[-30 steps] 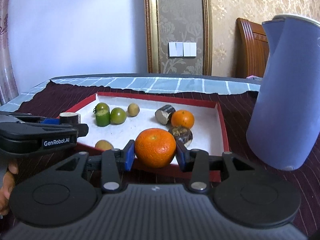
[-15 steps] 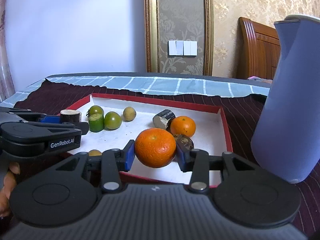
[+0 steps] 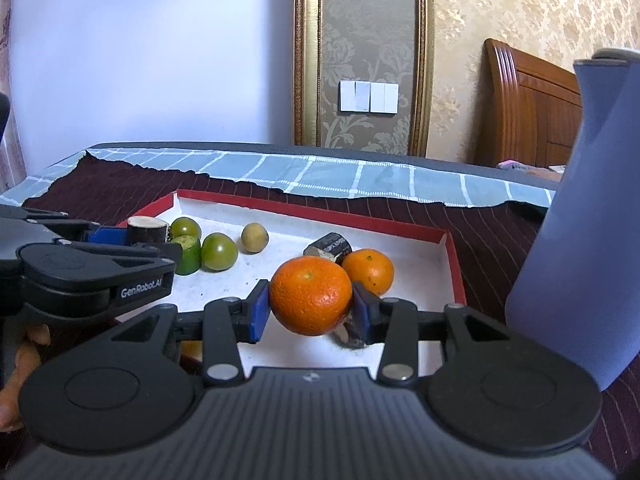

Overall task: Organize fruits
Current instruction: 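Carry the cut piece and the orange over the tray with both tools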

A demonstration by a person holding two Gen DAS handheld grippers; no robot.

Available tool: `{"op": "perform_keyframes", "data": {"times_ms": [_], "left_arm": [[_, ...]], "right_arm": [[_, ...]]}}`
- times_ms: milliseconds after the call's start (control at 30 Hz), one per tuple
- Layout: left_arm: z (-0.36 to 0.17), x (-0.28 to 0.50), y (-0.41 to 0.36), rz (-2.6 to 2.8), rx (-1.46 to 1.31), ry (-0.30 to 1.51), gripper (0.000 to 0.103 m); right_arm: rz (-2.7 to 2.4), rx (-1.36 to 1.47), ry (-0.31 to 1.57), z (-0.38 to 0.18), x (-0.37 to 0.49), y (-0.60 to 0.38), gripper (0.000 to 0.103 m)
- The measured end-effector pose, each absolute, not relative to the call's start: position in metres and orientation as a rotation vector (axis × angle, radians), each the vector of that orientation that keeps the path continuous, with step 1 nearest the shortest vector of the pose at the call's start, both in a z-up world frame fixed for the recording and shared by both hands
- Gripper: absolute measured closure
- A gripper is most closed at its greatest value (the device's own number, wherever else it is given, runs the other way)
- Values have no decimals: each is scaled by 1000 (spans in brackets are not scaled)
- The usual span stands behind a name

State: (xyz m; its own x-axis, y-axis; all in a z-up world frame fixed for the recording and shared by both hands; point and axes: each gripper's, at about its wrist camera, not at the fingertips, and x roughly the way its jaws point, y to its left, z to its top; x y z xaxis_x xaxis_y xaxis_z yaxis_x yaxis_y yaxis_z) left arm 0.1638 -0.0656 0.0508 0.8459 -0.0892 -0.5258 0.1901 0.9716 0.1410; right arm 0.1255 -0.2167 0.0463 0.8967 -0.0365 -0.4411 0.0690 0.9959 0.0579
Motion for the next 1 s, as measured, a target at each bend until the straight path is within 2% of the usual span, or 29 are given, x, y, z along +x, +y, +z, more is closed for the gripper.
{"op": "perform_keyframes", "data": {"times_ms": [1000], "left_arm": [[44,204,-75,-102,197,560,71]], "right_arm": [[-100,85,510,42,178,-225,63]]}}
